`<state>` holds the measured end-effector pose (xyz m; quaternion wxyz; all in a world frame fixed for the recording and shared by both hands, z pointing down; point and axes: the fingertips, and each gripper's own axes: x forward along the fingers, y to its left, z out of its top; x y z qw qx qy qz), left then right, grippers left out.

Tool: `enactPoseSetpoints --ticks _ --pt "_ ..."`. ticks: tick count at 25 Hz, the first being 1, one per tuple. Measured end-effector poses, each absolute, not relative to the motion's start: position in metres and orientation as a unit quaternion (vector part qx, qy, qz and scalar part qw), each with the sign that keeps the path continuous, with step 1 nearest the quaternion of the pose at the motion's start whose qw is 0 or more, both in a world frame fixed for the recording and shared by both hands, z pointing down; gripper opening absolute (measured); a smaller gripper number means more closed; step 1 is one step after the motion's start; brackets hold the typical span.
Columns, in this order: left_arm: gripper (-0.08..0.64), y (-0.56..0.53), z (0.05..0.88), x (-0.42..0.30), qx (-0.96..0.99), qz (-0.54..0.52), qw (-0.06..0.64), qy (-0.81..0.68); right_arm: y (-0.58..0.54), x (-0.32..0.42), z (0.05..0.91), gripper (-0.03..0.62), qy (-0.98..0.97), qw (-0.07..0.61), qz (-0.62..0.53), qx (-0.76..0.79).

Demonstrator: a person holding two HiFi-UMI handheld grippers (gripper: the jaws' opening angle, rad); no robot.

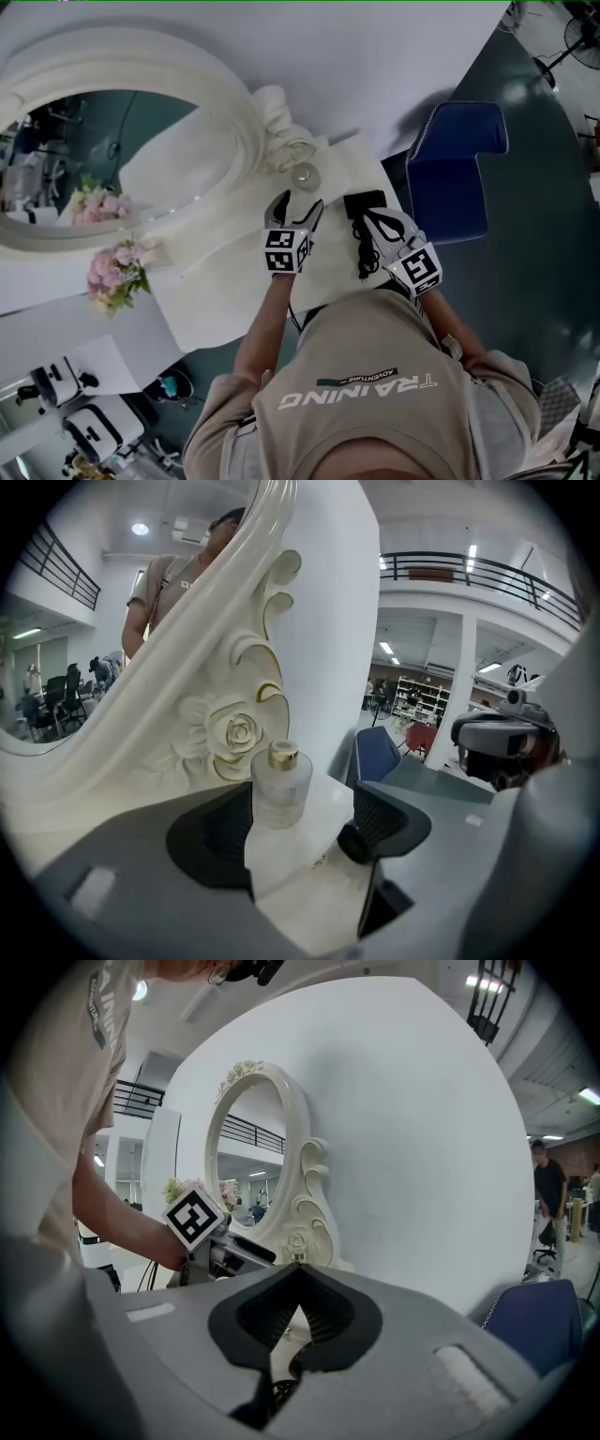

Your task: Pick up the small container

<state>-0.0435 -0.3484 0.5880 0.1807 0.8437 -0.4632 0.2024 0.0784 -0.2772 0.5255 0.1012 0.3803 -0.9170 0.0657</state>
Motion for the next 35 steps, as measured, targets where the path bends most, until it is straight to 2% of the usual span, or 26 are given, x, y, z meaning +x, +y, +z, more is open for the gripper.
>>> enactPoseSetpoints --ticks 13,35 --pt "0.38 -0.402 0.627 -0.031 0.827 0.222 0.194 -0.479 -0.293 0.099 0.541 0.003 -0.912 0.118 0.088 0.382" --pt "0.36 -0.426 0.644 -0.022 0.802 0.256 0.178 -0.51 -0.313 0.112 0.551 0.003 -0.914 0.119 0.104 0.375"
